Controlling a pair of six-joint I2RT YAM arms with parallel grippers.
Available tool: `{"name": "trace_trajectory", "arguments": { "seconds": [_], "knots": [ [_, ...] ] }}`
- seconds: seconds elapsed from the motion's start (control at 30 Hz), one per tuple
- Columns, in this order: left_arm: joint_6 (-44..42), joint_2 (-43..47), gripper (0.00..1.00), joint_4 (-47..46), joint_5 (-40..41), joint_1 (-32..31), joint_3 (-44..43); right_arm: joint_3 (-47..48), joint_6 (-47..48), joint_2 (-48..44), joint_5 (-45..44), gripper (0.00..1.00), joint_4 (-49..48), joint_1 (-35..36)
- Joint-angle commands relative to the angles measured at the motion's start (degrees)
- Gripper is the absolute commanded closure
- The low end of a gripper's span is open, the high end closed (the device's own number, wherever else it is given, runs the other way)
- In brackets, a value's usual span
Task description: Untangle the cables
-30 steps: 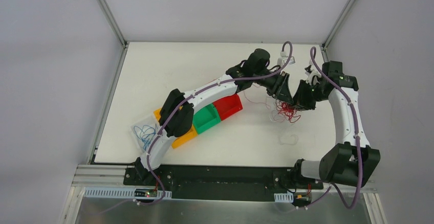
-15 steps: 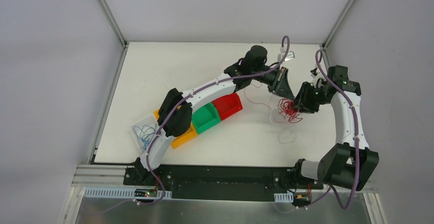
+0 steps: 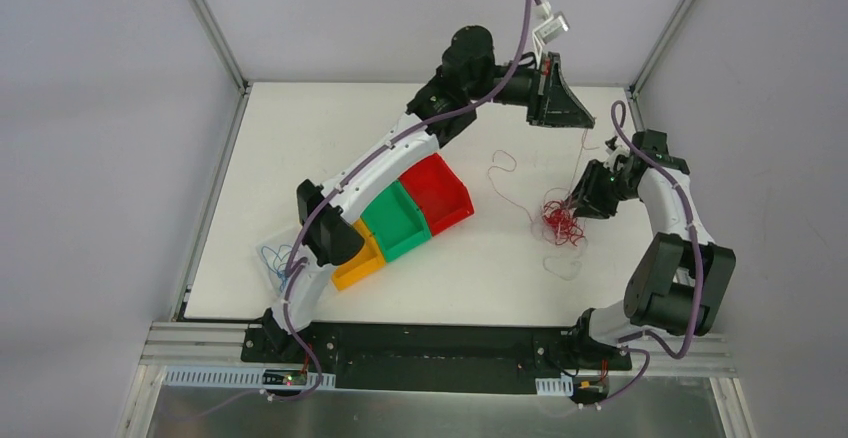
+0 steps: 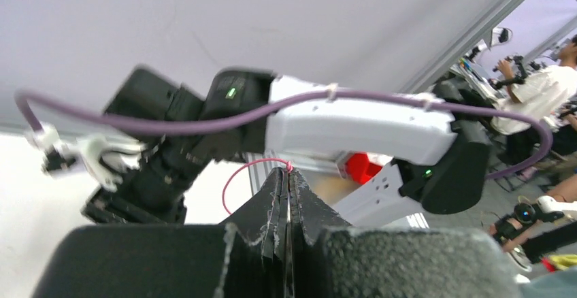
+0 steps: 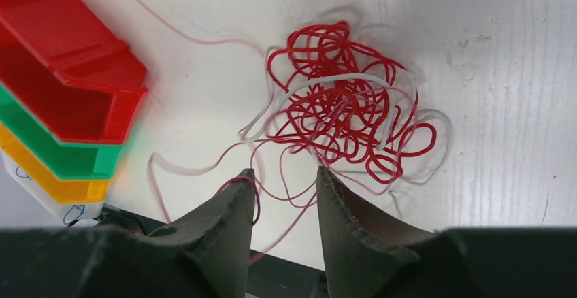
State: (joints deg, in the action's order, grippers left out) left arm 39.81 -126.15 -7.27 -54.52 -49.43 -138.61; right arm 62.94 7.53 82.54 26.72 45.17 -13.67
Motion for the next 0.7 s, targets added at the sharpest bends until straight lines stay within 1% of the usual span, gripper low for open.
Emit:
{"name": "trace_trajectory", "arguments": {
  "seconds": [0.0, 0.07, 0.27, 0.47, 0.6, 0.67],
  "knots": [
    [-2.2, 8.4, 1.00, -1.7, 2.8, 2.1, -9.8, -1.7, 0.9, 4.4, -5.7, 0.60, -2.8, -1.0],
    [-3.2, 10.2, 1.00, -1.8, 4.8, 3.3, -10.4, -1.9, 1.7, 6.2, -6.5, 0.60, -2.9, -1.1],
    [-9.6, 15.3, 1.00, -0.4, 12.3, 6.7, -12.0, -1.3, 3.4, 11.5, -11.2, 0.60, -3.1, -1.4],
    [-18.2, 20.6, 1.00, -1.0, 23.0, 7.8, -13.0, 1.7, 4.3, 16.9, -16.8, 0.60, -1.5, -1.4],
    [-22.2, 20.0, 1.00, 0.0, 30.0, 8.5, -20.8, 3.1, 5.0, 18.4, -18.8, 0.60, -0.6, -1.4],
    [-24.5, 21.0, 1.00, -1.0, 32.8, 8.5, -21.4, 3.4, 5.2, 18.8, -18.7, 0.59, 0.0, -1.4]
  ]
}}
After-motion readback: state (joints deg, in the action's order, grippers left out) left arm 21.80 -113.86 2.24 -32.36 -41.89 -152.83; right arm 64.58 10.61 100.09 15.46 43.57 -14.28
